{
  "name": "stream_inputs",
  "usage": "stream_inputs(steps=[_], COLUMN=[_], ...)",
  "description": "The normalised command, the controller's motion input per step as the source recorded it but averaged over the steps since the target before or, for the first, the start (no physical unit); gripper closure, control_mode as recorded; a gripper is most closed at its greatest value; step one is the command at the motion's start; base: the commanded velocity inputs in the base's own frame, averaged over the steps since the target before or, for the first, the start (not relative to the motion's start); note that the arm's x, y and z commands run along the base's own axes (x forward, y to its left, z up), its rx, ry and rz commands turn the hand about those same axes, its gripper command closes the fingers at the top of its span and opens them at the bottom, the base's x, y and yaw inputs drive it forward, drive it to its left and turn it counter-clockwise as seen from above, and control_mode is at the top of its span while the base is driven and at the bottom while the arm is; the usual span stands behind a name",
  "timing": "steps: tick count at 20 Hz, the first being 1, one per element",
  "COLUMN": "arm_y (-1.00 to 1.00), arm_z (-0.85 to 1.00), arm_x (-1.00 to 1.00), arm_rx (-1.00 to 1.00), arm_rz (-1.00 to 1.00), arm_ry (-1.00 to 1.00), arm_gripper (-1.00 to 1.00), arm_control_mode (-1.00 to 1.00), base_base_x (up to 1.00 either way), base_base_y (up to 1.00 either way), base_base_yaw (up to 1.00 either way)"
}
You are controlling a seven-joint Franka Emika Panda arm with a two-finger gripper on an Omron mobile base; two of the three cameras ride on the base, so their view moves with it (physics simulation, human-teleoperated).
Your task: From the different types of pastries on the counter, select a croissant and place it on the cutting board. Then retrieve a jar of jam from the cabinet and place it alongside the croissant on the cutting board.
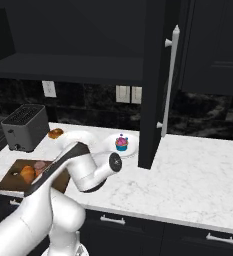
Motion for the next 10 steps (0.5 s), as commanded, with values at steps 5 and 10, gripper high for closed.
stream_inputs(steps=[5, 10], arm_y=[0.01, -0.03], arm_z=[-0.11, -0.05], arm_x=[0.00, -0.02], arm_rx=[0.00, 0.00], arm_rz=[-0.97, -0.90], arm_ry=[0.36, 0.47], arm_gripper=[-1.00, -1.00], arm_control_mode=[-1.00, -1.00], base_base_x=[0.00, 0.00], base_base_y=[0.00, 0.00], base_base_yaw=[0.00, 0.00])
